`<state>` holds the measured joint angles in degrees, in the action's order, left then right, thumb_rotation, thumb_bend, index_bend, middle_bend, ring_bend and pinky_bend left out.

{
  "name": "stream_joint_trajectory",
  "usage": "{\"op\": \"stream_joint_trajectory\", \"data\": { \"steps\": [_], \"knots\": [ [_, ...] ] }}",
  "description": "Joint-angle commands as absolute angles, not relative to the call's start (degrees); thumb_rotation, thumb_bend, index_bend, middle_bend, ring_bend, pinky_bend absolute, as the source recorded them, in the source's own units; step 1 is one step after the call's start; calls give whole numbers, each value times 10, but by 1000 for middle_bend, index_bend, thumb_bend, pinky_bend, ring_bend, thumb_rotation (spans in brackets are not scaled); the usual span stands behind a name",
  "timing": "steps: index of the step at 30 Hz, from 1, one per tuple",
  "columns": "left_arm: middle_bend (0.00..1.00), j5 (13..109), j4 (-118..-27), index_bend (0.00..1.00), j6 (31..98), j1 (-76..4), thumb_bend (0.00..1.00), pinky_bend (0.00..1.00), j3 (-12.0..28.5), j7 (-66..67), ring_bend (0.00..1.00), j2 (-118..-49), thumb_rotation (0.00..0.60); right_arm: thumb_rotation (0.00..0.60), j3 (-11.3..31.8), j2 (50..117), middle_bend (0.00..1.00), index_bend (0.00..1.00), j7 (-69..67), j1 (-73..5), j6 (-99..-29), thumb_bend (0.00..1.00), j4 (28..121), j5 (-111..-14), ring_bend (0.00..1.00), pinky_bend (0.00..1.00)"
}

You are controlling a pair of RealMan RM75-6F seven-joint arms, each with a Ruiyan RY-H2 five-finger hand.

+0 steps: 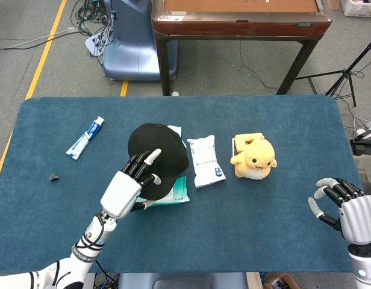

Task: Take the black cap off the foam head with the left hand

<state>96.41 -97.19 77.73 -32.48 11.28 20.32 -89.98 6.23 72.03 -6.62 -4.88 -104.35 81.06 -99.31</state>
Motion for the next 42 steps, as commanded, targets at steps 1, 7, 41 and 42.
{"op": "stream_joint_trajectory", "data": {
  "steps": [1,7,41,42],
  "knots": [
    [0,961,-971,483,775,-327,70,93,113,205,0,-902,600,600,62,719,468,590,-67,-49,-1044,318,811,-994,419,603],
    [0,952,-966,485,770,-332,158,93,112,208,0,-909,600,600,64,717,468,590,-72,-48,-1047,318,812,-992,419,603],
    [0,965,-928,597,818,-326,287,93,103,152,0,-922,600,600,63,717,468,590,-69,-47,-1049,318,814,-995,419,603],
    [0,965,-928,601,819,-326,291,93,103,149,0,-922,600,600,63,716,468,590,-69,-47,-1049,318,814,-995,419,603]
  ]
}}
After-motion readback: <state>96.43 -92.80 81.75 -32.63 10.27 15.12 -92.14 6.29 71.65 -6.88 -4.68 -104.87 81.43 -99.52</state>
